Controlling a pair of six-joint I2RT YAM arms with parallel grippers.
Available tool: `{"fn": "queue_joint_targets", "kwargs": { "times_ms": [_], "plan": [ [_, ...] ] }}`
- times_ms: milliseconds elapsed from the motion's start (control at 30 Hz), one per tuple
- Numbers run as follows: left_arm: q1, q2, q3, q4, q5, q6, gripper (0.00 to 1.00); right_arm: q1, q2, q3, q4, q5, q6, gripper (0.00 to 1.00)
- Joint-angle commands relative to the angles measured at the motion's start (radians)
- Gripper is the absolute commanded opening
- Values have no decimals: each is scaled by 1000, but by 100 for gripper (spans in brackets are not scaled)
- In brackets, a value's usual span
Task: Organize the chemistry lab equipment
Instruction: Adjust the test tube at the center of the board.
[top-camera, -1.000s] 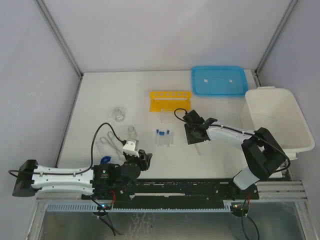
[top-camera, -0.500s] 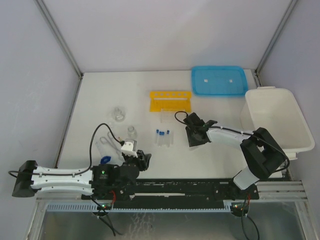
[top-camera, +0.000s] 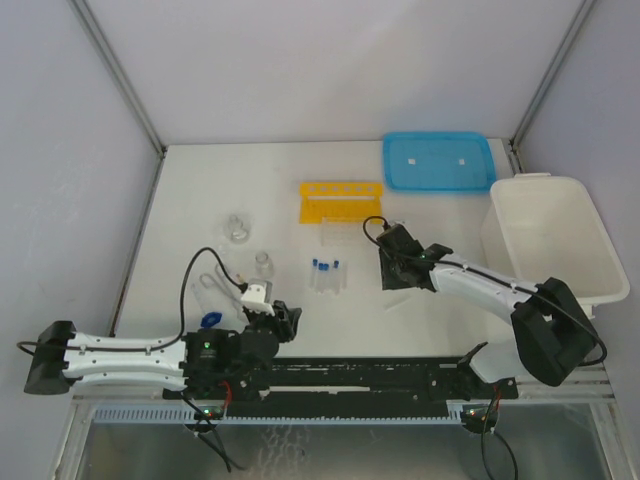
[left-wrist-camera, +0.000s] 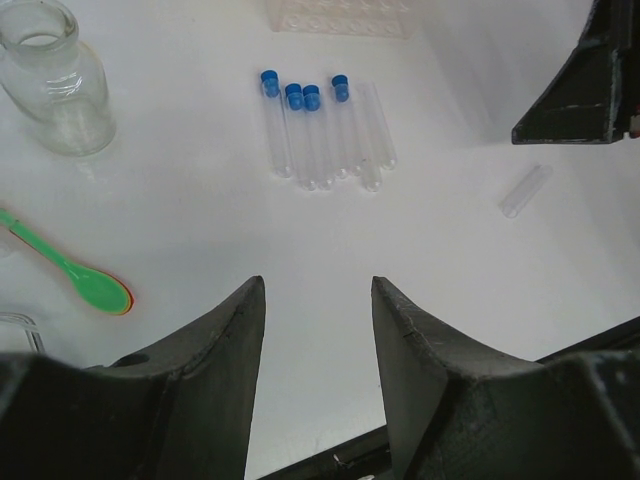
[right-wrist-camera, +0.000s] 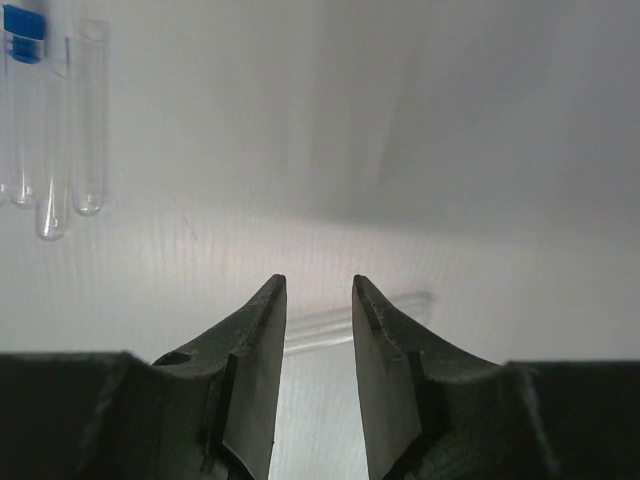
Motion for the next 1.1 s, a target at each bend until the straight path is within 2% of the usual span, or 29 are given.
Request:
{"fn": "queue_joint_targets", "kwargs": {
  "times_ms": [0, 200, 367, 500, 600, 700, 867, 1067],
  "plan": [
    [3, -7, -28, 28, -25, -30, 51, -29, -61, -17, -74, -17, 113, 32],
    [3, 20, -34, 41, -31, -30, 52, -116, -114, -124, 7, -142, 162, 31],
    [5, 71, 7, -5, -45, -34, 51, -210, -44, -121, 121, -307, 146, 31],
    [3, 87, 26, -25, -58, -40, 51, -244, -11, -104, 150, -368, 146, 30],
    [4, 84, 29, -8, -71, -22, 53, -243, -30, -104, 131, -354, 139, 29],
    [5, 95, 42, 58, -78, 61, 55, -242, -79, -121, 105, -321, 132, 29],
    [43, 215, 131, 162, -53, 224, 59, -238, -172, -126, 44, -277, 118, 30],
    [180, 383, 229, 310, 203, 399, 60, -212, -304, -126, -36, -157, 116, 30]
  ]
}}
